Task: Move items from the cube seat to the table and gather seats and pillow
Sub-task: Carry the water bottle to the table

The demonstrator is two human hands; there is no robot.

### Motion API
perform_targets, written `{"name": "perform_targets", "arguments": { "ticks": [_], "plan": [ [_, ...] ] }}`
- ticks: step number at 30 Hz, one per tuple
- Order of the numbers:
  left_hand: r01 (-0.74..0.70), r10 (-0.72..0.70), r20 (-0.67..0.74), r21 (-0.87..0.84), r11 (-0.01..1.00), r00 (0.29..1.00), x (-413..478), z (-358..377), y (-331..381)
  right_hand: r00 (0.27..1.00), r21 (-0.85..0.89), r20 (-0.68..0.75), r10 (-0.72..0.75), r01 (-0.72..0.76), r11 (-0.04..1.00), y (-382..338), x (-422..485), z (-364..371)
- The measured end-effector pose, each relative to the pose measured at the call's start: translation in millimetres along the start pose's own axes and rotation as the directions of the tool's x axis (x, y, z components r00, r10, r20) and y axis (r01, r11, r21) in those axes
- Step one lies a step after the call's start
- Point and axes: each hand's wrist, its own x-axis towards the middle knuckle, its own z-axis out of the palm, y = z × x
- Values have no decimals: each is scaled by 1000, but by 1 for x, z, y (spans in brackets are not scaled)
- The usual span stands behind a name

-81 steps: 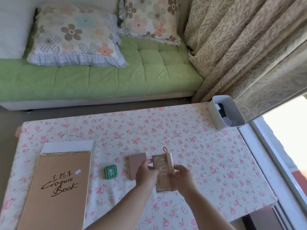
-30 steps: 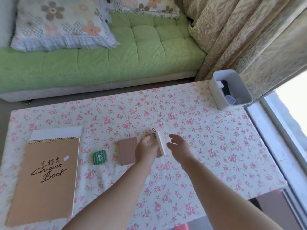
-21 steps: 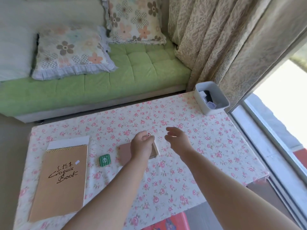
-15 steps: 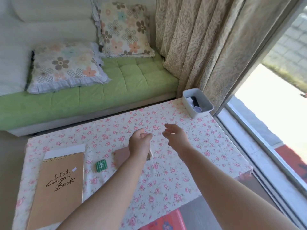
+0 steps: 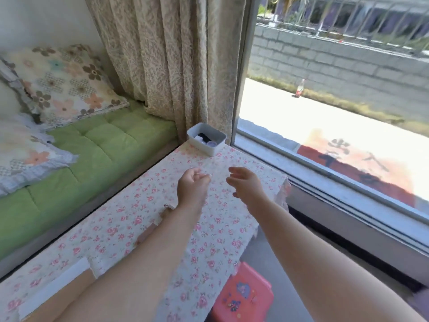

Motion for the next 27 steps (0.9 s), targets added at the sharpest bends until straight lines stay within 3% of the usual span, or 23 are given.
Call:
{"name": "perform_targets", "arguments": {
  "ticks": [2, 3, 7, 13, 20, 27],
  "plan": [
    [-3, 1, 79, 24, 1000, 997, -18, 2, -2, 997, 13, -77, 29, -28, 1000, 11, -20, -10],
    [-18, 6, 183, 66, 998, 983, -37, 16, 2, 981, 59, -190, 39, -28, 998, 21, -42, -29],
    [-53, 34, 256, 68, 996, 966, -52, 37, 3, 964, 81, -261, 53, -33, 996, 32, -64, -52],
    [-106, 56, 550, 60, 993, 833, -125, 109, -3, 825, 177, -543, 156, -69, 982, 69, -146, -133],
    [-216, 50, 819, 92, 972, 572, -252, 182, -27, 545, 292, -794, 269, -47, 955, 129, -278, -207],
    [-309, 9, 946, 97, 946, 324, -392, 195, -69, 287, 406, -871, 399, -37, 913, 193, -425, -223]
  ]
}}
